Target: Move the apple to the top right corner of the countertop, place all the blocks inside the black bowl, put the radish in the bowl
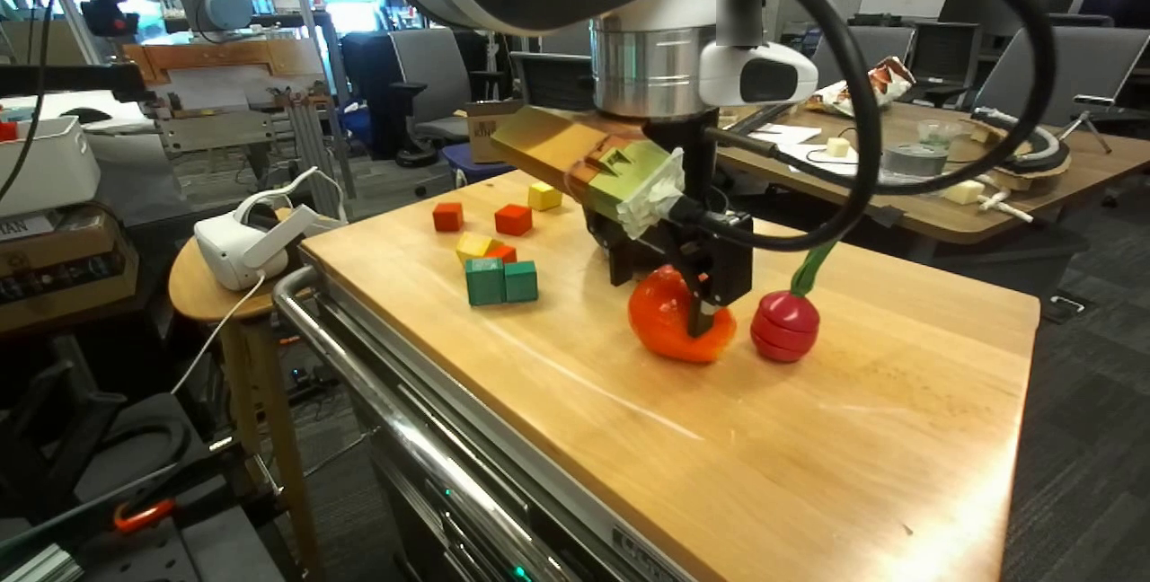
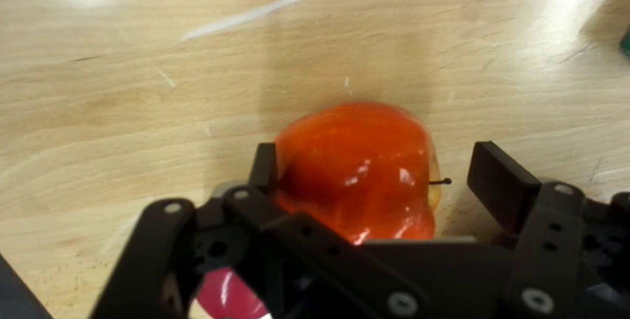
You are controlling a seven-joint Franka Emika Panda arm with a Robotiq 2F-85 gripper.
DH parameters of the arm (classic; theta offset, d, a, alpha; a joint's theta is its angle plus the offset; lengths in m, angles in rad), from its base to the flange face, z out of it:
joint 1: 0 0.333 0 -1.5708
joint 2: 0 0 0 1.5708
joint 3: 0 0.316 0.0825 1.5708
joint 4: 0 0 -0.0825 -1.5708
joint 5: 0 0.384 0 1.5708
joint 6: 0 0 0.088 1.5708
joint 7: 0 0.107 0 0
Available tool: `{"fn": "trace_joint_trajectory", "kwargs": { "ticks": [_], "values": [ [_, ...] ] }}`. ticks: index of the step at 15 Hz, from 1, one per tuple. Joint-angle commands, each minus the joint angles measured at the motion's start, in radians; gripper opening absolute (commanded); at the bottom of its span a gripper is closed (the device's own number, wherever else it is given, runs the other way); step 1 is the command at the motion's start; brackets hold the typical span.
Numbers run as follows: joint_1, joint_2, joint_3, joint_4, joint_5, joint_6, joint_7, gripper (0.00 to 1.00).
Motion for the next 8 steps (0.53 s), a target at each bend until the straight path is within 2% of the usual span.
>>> {"fn": "trace_joint_trajectory", "kwargs": {
  "ticks": [1, 3, 8],
  "values": [
    [0.000, 0.033, 0.010, 0.021, -0.008, 0.014, -0.006, 0.66],
    [0.000, 0.036, 0.013, 0.026, -0.005, 0.013, -0.007, 0.51],
    [-0.003, 0.029, 0.014, 0.028, 0.012, 0.003, -0.020, 0.48]
  ]
}}
